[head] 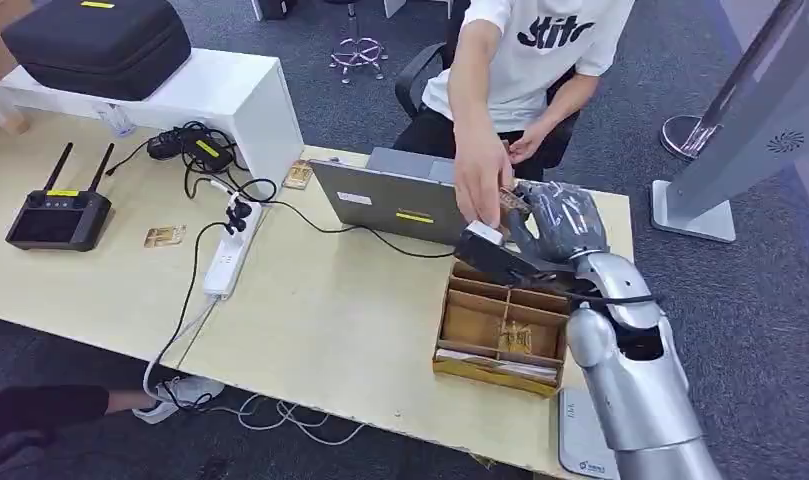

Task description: Pass the card to the sensor for recognition and then transmit it.

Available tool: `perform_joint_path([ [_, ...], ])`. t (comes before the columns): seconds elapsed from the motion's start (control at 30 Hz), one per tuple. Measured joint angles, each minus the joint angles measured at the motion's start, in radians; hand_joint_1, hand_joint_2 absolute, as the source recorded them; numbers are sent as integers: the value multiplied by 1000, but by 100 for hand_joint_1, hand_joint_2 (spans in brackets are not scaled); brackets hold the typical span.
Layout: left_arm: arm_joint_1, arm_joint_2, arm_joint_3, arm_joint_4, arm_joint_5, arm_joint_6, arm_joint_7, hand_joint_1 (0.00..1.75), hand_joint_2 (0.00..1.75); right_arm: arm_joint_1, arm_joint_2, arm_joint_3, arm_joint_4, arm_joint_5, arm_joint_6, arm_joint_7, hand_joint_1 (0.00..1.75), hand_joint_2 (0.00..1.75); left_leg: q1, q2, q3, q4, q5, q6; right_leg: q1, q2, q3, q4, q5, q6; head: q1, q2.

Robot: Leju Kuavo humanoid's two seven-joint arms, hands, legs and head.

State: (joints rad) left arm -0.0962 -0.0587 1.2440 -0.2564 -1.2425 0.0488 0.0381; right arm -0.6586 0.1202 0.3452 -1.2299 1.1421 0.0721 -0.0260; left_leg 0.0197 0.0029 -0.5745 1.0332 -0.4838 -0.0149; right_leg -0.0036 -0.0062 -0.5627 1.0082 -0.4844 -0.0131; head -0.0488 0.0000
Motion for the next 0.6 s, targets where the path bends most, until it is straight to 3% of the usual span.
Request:
perform_joint_path([
  [0.33,0,1,-10,0,-6,-5,-2,0,175,-51,27,-3,74,10,3,22,175,175,0,-1,-1,0,0,0,0,-1,0,0,0,0,0,0],
  [0.47,-1,1,-16,0,-13,-10,-2,0,175,-84,50,-31,121,22,-46,34,175,175,0,-2,0,0,0,0,0,-2,0,0,0,0,0,0],
  [0.5,-1,1,-16,0,-14,-10,-2,0,175,-86,55,-41,121,20,-61,34,82,175,0,-2,-1,0,0,0,0,-2,0,0,0,0,0,0],
  [0.53,0,1,-16,0,-14,-10,-2,0,175,-86,61,-57,118,14,-76,30,0,175,0,-3,-1,0,0,0,0,-3,0,0,0,0,0,0],
  [0.6,0,0,-17,0,-14,-9,-2,0,175,-75,73,-97,84,-24,-90,11,0,175,0,-3,-1,1,0,0,0,-3,0,0,0,0,0,0],
])
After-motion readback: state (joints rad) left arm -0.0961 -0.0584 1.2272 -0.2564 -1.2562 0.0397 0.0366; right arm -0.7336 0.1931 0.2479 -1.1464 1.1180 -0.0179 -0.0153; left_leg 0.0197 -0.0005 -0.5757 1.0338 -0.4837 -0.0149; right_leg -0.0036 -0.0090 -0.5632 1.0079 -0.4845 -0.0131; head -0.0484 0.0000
